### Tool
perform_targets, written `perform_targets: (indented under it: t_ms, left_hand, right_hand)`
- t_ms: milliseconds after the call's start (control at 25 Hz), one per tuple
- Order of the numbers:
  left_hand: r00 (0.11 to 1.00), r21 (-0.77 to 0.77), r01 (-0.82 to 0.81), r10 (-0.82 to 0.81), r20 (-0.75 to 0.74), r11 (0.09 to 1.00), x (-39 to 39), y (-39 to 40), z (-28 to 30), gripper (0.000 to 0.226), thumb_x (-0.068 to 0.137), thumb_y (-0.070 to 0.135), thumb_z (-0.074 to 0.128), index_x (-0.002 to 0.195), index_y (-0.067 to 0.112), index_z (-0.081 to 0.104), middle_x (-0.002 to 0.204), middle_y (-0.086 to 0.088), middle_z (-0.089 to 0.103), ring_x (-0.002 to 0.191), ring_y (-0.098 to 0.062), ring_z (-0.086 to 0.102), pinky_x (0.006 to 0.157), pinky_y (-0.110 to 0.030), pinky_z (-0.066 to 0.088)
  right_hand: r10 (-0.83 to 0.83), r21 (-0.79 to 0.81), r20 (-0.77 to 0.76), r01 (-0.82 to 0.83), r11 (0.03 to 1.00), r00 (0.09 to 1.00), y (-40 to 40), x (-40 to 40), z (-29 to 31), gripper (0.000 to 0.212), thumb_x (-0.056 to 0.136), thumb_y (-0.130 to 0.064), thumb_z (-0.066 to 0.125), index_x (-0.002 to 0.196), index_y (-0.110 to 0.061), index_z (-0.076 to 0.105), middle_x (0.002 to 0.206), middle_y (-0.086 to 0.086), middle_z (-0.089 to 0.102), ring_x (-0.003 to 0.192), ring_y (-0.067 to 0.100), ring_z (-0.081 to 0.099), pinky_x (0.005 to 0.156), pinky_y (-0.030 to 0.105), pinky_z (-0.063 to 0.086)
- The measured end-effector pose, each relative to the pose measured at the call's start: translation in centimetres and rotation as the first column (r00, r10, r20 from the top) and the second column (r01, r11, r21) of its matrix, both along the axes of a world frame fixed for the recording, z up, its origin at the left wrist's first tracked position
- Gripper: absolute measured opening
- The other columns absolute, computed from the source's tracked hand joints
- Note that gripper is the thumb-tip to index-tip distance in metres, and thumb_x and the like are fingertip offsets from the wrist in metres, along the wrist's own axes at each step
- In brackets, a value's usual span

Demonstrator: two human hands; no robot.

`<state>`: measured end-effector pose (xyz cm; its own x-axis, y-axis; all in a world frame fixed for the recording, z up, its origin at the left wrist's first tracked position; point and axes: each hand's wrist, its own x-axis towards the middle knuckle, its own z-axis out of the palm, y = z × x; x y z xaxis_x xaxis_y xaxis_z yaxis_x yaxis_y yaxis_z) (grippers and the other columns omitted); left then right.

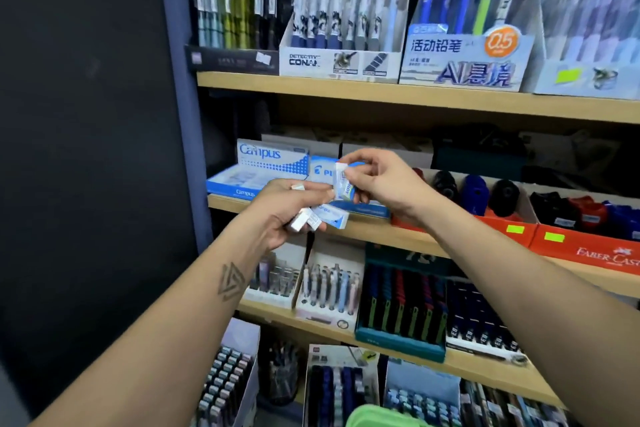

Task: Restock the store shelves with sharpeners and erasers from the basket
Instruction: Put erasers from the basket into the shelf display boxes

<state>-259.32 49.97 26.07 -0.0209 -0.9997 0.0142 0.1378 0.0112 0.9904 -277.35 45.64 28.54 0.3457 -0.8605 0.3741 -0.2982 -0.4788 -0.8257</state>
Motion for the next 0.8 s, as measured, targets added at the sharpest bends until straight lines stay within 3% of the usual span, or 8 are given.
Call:
perform_targets:
  t_ms: [240, 400, 560, 680, 720, 800]
  left_hand:
    - [0.997, -0.041, -0.081, 0.08, -0.006, 0.996, 2.9, -1.1, 0.7, 0.029, 0.082, 0.011, 0.079, 0.103, -0.006, 0.068, 0.072, -0.015, 0.071, 0.044, -0.022, 0.062, 0.038, -0.022, 0.046]
    - [0.985, -0.056, -0.157, 0.152, -0.08, 0.986, 4.0, -1.2, 1.2, 0.01, 0.087, 0.002, 0.073, 0.092, 0.0, 0.065, 0.076, -0.019, 0.069, 0.04, -0.02, 0.062, 0.034, -0.019, 0.042]
    - [0.945, -0.055, -0.283, 0.268, -0.187, 0.958, 5.4, -1.7, 1.5, 0.019, 0.086, 0.003, 0.074, 0.102, -0.003, 0.066, 0.091, -0.028, 0.069, 0.042, -0.024, 0.064, 0.033, -0.017, 0.041]
    - [0.909, -0.042, -0.363, 0.344, -0.235, 0.931, 6.7, -2.0, 1.8, 0.018, 0.085, 0.006, 0.076, 0.101, 0.002, 0.067, 0.096, -0.026, 0.072, 0.051, -0.027, 0.068, 0.034, -0.017, 0.043]
    - [0.906, -0.039, -0.369, 0.351, -0.237, 0.928, 7.0, -2.1, 1.9, 0.02, 0.085, 0.006, 0.076, 0.102, 0.002, 0.067, 0.096, -0.025, 0.072, 0.053, -0.027, 0.069, 0.034, -0.018, 0.044]
    - [0.904, -0.031, -0.374, 0.357, -0.236, 0.927, 7.1, -2.3, 1.8, 0.024, 0.085, 0.006, 0.077, 0.106, 0.0, 0.067, 0.098, -0.025, 0.072, 0.055, -0.026, 0.07, 0.036, -0.019, 0.046]
  right_hand:
    - [0.163, 0.016, -0.063, -0.162, 0.987, 0.985, -2.2, 3.4, 1.5, 0.025, 0.094, -0.008, 0.066, 0.119, -0.004, 0.066, 0.077, 0.021, 0.066, 0.06, 0.016, 0.058, 0.057, 0.022, 0.049]
    - [0.175, 0.022, -0.195, -0.174, 0.984, 0.965, -3.5, 5.4, 1.6, 0.021, 0.092, -0.01, 0.069, 0.108, -0.001, 0.058, 0.069, 0.022, 0.066, 0.06, 0.024, 0.059, 0.053, 0.025, 0.046]
    - [0.081, -0.017, -0.078, -0.083, 0.996, 0.994, -4.4, 6.6, 2.1, 0.02, 0.088, -0.014, 0.075, 0.097, 0.002, 0.066, 0.076, 0.023, 0.071, 0.055, 0.018, 0.063, 0.05, 0.025, 0.038]
    - [-0.058, -0.031, 0.017, 0.058, 0.998, 0.998, -5.6, 5.6, 3.0, 0.017, 0.087, -0.014, 0.076, 0.098, -0.001, 0.072, 0.067, 0.007, 0.07, 0.049, 0.009, 0.058, 0.048, 0.024, 0.035]
    - [-0.1, -0.047, -0.04, 0.098, 0.994, 0.994, -6.3, 5.0, 3.3, 0.016, 0.087, -0.015, 0.076, 0.098, -0.003, 0.073, 0.064, 0.002, 0.068, 0.049, 0.008, 0.055, 0.046, 0.021, 0.036]
    - [-0.199, -0.166, -0.345, 0.149, 0.975, 0.917, -7.5, 3.7, 3.7, 0.015, 0.085, -0.02, 0.078, 0.097, -0.01, 0.075, 0.07, -0.002, 0.066, 0.057, 0.007, 0.055, 0.051, 0.019, 0.042]
